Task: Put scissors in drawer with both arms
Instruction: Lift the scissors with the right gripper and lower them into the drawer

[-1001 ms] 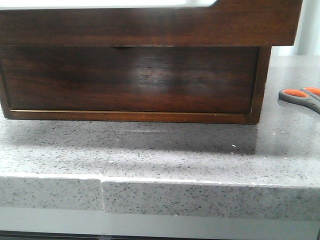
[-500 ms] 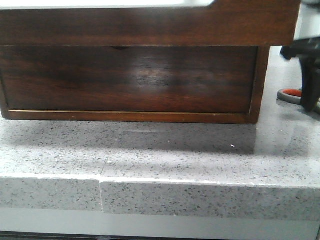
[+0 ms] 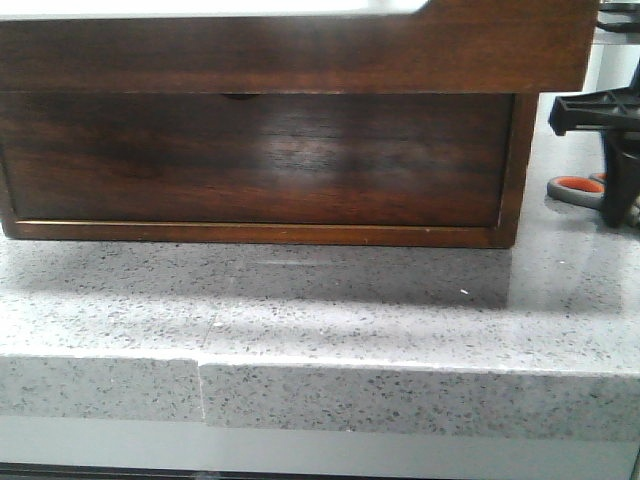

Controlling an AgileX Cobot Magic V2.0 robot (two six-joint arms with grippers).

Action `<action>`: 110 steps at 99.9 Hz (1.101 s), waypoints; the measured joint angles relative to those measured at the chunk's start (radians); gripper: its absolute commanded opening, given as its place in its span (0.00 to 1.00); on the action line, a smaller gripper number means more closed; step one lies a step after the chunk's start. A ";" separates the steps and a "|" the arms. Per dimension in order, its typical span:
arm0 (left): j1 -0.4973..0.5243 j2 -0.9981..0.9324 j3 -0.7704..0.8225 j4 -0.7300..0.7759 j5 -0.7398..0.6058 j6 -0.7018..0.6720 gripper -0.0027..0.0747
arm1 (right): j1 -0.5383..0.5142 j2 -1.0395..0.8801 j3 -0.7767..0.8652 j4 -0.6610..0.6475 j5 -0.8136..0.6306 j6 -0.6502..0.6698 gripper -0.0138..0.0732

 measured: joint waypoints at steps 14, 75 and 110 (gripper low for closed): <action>0.000 0.000 0.000 -0.005 0.003 0.000 0.01 | 0.000 0.000 0.000 -0.011 -0.008 0.006 0.08; 0.000 0.000 0.000 -0.006 0.009 0.000 0.01 | 0.008 -0.462 -0.108 -0.070 0.048 -0.150 0.08; 0.000 0.000 0.000 -0.008 -0.009 0.000 0.01 | 0.279 -0.562 -0.395 -0.031 0.057 -0.525 0.08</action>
